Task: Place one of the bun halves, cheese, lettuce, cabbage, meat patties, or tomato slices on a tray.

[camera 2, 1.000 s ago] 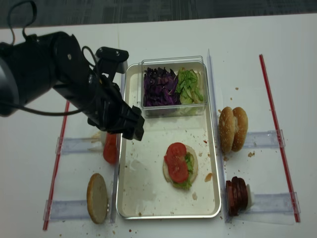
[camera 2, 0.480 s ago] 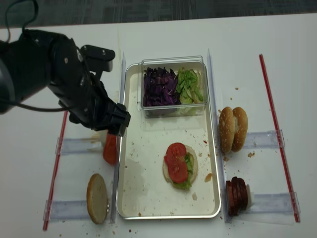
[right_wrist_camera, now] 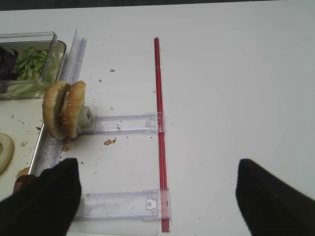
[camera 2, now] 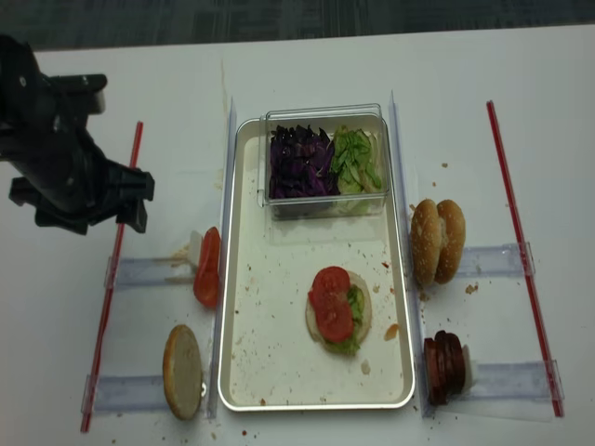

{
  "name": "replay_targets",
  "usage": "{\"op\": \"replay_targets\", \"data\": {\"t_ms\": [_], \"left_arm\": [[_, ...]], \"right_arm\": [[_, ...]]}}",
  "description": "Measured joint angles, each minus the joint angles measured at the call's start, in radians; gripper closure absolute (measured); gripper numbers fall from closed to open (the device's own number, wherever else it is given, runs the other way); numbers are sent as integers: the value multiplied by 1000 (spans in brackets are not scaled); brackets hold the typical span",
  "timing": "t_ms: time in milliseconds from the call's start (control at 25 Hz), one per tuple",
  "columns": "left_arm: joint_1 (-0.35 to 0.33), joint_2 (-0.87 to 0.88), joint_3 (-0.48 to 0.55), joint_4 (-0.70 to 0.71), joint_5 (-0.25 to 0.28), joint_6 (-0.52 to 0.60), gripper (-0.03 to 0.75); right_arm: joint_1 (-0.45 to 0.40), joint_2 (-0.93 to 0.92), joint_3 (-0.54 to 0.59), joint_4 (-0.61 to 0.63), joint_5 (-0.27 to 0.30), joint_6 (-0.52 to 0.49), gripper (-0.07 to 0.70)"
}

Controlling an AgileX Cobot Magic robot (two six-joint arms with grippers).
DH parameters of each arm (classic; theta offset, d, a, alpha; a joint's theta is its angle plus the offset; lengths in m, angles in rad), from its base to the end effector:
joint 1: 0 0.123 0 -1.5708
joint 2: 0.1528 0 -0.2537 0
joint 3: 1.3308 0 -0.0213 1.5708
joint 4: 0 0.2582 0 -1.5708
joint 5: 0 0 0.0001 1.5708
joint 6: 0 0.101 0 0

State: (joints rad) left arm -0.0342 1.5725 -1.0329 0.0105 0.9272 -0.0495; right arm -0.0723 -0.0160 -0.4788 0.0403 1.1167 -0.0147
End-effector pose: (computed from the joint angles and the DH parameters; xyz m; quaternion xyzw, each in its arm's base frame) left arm 0.2995 -0.0094 0.1808 -0.0049 0.9954 0.0005 0.0956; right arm 0.0396 0.0008 0.2658 0.0237 0.8683 -0.0014 0.4955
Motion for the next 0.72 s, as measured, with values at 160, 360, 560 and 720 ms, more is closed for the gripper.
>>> {"op": "replay_targets", "data": {"t_ms": [160, 360, 560, 720], "left_arm": [[2, 0, 0, 18, 14, -2, 137], [2, 0, 0, 22, 32, -4, 137], [2, -38, 14, 27, 65, -6, 137], [2, -133, 82, 39, 77, -22, 137]], "right_arm": [[0, 0, 0, 0, 2, 0, -32], [0, 0, 0, 0, 2, 0, -32], [0, 0, 0, 0, 2, 0, -31], [0, 0, 0, 0, 2, 0, -32]]}}
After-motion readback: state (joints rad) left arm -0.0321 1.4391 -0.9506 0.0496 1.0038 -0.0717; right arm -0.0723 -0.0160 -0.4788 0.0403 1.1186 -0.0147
